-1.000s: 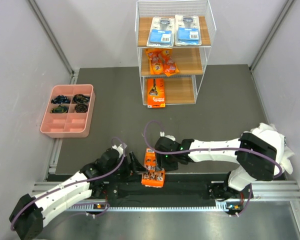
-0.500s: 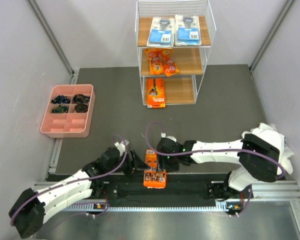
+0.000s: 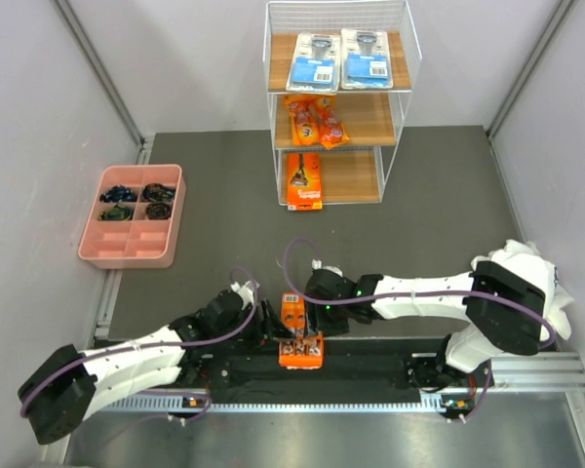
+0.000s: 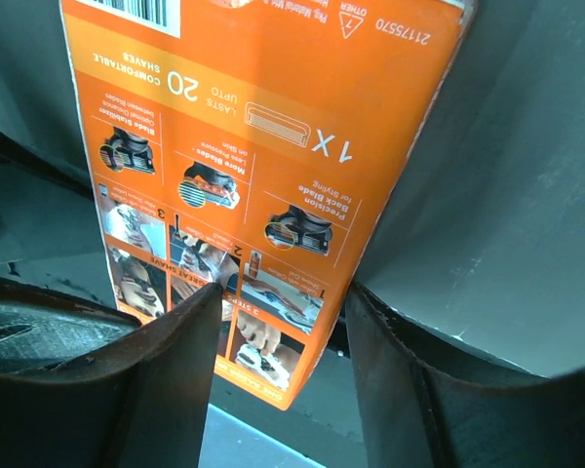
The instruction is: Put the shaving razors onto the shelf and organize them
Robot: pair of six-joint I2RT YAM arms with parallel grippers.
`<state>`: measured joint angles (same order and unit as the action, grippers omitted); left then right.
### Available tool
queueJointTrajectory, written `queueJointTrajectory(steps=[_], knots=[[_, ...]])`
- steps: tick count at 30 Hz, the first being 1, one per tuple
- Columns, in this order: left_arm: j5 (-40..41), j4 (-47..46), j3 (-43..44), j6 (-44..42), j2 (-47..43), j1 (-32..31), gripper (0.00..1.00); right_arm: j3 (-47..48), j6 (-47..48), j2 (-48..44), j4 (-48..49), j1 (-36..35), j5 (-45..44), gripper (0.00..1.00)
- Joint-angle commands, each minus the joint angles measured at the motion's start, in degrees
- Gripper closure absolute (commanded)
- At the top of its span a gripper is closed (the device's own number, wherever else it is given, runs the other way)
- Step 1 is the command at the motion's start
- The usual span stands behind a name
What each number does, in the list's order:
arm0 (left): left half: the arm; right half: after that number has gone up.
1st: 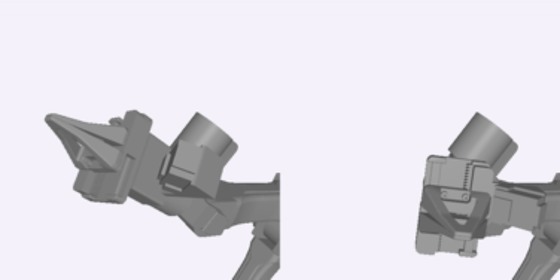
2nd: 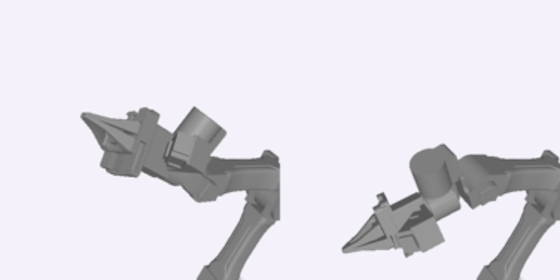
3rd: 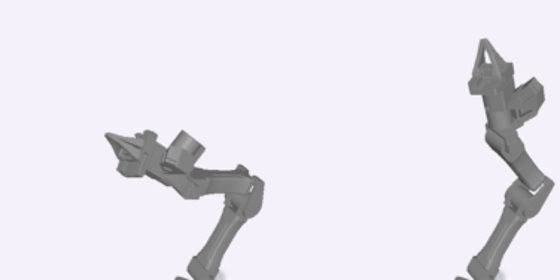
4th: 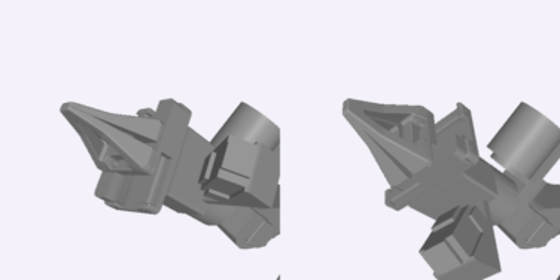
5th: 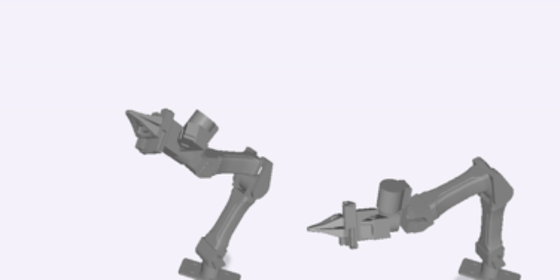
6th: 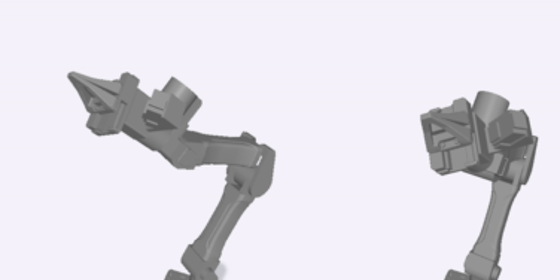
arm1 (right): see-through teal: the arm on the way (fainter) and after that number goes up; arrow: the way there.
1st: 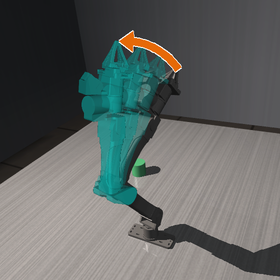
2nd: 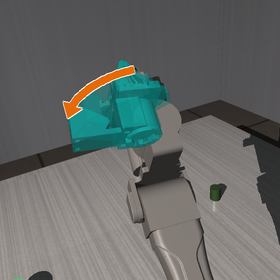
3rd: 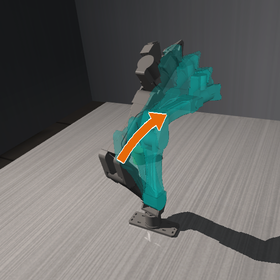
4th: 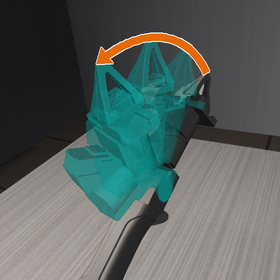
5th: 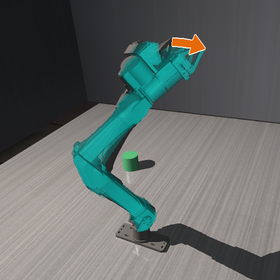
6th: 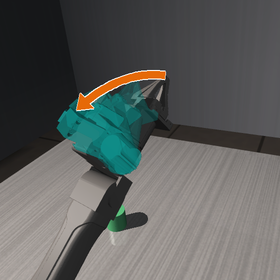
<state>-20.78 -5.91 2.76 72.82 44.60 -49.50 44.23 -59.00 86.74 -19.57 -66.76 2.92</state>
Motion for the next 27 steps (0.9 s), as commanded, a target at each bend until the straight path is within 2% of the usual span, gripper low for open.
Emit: queueJointTrajectory(steps=[1,7,10,13,18,22,25,27], knots=[[2.6,-12.1,-9.0,2.2,2.8,-2.4,0.32,-0.2,1.5,-0.6,3.5,-1.0,2.1,0.46],[7.1,-16.5,-9.9,4.6,10.5,-6.5,0.35,-0.9,1.3,-0.5,5.6,-1.1,3.2,0.46],[7.9,-21.2,-10.8,5.9,13.1,-7.9,0.41,-1.0,1.3,-0.6,5.8,-1.0,3.4,0.46],[9.2,-20.5,-9.2,4.9,12.1,-8.6,0.47,-1.0,1.4,-0.9,5.6,-1.1,3.4,0.46],[11.2,-14.1,-6.1,2.6,3.1,-9.0,0.54,-1.0,1.6,-2.4,5.6,-1.0,3.1,0.46],[14.0,-6.7,-4.0,1.8,-6.1,-9.0,0.7,-1.1,1.3,-4.7,5.2,-1.1,2.1,0.45],[15.1,-2.0,-3.6,2.1,-12.2,-9.0,0.76,-1.2,0.7,-7.4,5.3,-1.0,1.4,0.41],[15.6,1.2,-3.3,2.3,-15.1,-9.0,0.84,-1.2,0.3,-9.6,5.4,-0.9,0.4,0.39]])
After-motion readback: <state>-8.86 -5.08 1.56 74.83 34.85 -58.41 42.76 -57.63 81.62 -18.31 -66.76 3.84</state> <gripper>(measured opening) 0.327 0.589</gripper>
